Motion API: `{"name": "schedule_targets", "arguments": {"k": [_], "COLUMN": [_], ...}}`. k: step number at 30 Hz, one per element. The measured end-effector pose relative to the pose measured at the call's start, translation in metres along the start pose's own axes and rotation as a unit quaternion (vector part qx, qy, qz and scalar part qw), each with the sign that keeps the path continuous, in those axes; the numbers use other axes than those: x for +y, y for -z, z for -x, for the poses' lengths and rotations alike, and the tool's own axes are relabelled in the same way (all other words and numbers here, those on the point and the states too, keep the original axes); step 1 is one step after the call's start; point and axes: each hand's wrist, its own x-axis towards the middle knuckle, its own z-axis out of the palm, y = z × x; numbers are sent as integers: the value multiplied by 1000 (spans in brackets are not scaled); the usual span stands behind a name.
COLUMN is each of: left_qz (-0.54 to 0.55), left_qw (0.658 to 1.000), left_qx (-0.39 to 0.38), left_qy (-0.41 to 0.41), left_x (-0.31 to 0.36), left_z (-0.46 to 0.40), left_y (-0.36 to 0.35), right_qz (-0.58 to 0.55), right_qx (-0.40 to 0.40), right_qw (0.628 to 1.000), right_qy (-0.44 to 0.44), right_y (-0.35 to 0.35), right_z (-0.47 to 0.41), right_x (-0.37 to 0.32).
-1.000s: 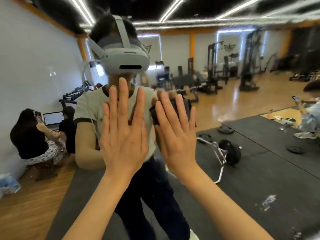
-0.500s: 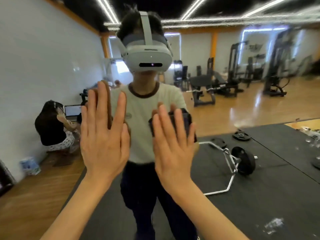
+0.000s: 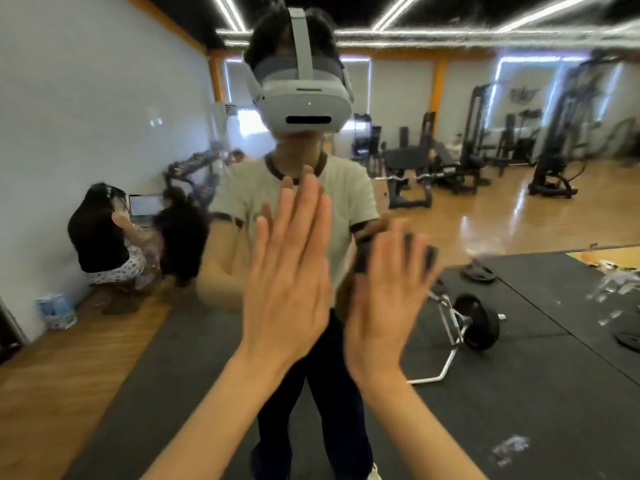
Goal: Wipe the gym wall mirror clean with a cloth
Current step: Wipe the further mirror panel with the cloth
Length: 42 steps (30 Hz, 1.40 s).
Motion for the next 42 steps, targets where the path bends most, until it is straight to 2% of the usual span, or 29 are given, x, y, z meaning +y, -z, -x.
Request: {"name": "schedule_targets", "arguments": {"k": [1, 3, 5, 7, 9, 11, 13, 14, 15, 17, 19, 20, 22, 25, 27, 29, 33, 35, 36, 37, 40, 42], "left_qz": [18, 32, 5, -36, -63, -85, -99, -100, -98, -88, -83, -87, -98, -109, -107, -109, -109, -103, -102, -102, -110, -113], "left_qw": [1000, 999, 999, 999, 998, 996, 995, 995, 995, 996, 996, 996, 995, 994, 994, 994, 994, 994, 995, 995, 994, 993], "left_qx": [-2, 0, 4, 6, 6, 6, 7, 10, 11, 11, 9, 9, 9, 13, 18, 23, 28, 22, 19, 16, 15, 18], "left_qy": [3, 23, 32, 24, 20, 15, 12, 11, 12, 13, 15, 17, 18, 17, 15, 11, 6, 7, 8, 10, 12, 15], "left_x": [9, 16, 14, 11, 10, 10, 9, 8, 9, 10, 10, 10, 10, 9, 9, 8, 6, 6, 6, 7, 8, 9], "left_z": [-2, -3, -1, 1, 2, 2, 4, 4, 4, 3, 3, 3, 3, 4, 4, 4, 4, 5, 5, 5, 5, 5], "left_y": [-8, -19, -25, -29, -32, -34, -35, -36, -36, -36, -36, -35, -36, -38, -40, -41, -42, -40, -40, -39, -38, -38], "right_qz": [1, 47, 88, 81, 60, 42, 22, 10, -5, 8, 49, 66, 70, 14, -7, 4, 17, 31, 49, 56, 19, -6], "right_qx": [-22, -40, -35, -13, 16, 52, 88, 84, 59, 2, -26, -24, -10, 41, 64, 58, 25, 22, 27, 34, 59, 77], "right_qw": [996, 967, 951, 970, 993, 996, 985, 988, 996, 995, 973, 966, 975, 999, 997, 998, 985, 967, 963, 967, 994, 997], "right_qy": [89, 247, 296, 229, 101, -61, -149, -130, -71, 101, 225, 249, 211, 22, -50, -19, 171, 252, 265, 245, 93, 5], "right_y": [-2, 2, 19, 39, 54, 54, 40, 32, 23, 13, 16, 23, 41, 61, 57, 42, 13, 14, 19, 27, 56, 61], "right_z": [8, 10, -4, -14, -16, -17, -25, -26, -22, -12, -17, -26, -41, -49, -49, -52, -58, -70, -78, -86, -104, -107], "right_x": [-6, 25, 71, 119, 157, 156, 121, 95, 69, 38, 56, 73, 114, 151, 139, 102, 28, 32, 46, 65, 122, 133]}}
